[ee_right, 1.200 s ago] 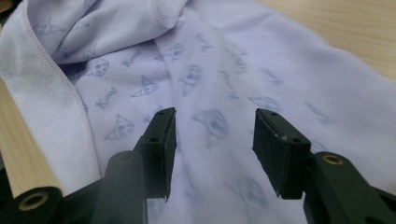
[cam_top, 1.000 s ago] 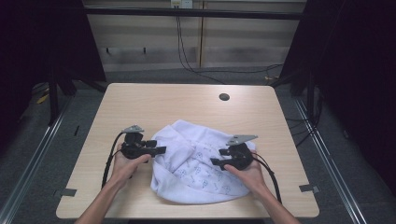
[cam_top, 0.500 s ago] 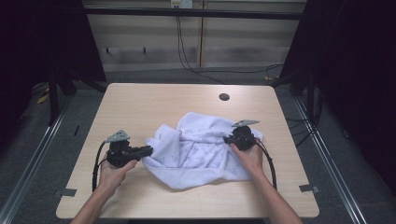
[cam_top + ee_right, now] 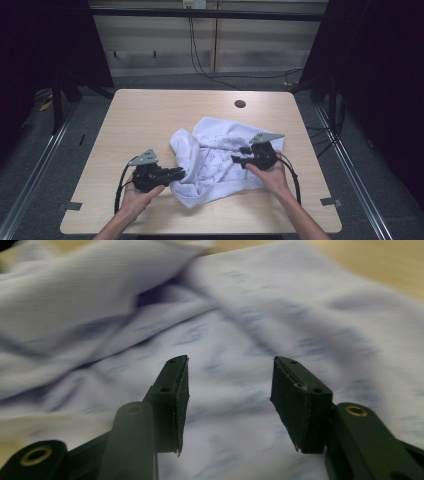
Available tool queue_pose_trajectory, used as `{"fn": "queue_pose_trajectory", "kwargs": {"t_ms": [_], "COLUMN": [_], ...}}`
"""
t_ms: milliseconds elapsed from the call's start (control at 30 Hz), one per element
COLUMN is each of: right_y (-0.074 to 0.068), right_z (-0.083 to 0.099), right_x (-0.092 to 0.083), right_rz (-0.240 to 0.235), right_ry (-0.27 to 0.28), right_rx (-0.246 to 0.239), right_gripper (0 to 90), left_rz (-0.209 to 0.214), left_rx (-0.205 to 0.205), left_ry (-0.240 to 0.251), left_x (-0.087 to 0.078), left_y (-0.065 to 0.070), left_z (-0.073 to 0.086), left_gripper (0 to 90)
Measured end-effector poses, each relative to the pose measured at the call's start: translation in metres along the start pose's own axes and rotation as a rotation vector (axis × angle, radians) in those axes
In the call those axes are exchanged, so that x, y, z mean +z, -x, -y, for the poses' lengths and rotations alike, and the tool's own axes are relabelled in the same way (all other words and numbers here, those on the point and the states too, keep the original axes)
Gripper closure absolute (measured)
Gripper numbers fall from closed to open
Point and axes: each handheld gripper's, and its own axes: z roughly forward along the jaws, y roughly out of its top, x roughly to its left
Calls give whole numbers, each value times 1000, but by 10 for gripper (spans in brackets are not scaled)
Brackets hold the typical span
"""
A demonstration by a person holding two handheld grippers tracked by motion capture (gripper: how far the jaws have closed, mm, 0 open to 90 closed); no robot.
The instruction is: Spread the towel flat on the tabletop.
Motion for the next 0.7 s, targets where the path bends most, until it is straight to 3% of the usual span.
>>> {"fn": "queue_pose_trajectory", "kwargs": {"t_ms": [33,133,200,233,300,500,633,700], "right_y": [-10,-34,-42,-44,-44,-42,-46,-47], "right_z": [5,17,21,24,28,36,41,42], "right_x": [-1,-4,-6,-6,-6,5,19,22], "right_rz": [-32,-81,-79,-91,-93,-124,-110,-93], "right_ry": [-9,-33,-51,-56,-62,-108,-164,-172], "right_rx": [-11,-52,-82,-81,-80,-92,-110,-127], "right_gripper": [504,515,514,512,501,477,481,598], "left_rz": [15,-2,29,34,36,-15,-116,-142], "left_rx": [-1,40,5,4,10,-96,-121,-105], "left_ry": [-11,-65,-71,-57,-29,90,15,-57], "left_x": [10,38,47,46,37,2,9,22], "left_y": [2,4,2,2,0,-34,-58,-64], "left_z": [-2,-8,-13,-15,-18,-19,-11,-5], "left_gripper": [777,697,568,504,477,448,486,474]}}
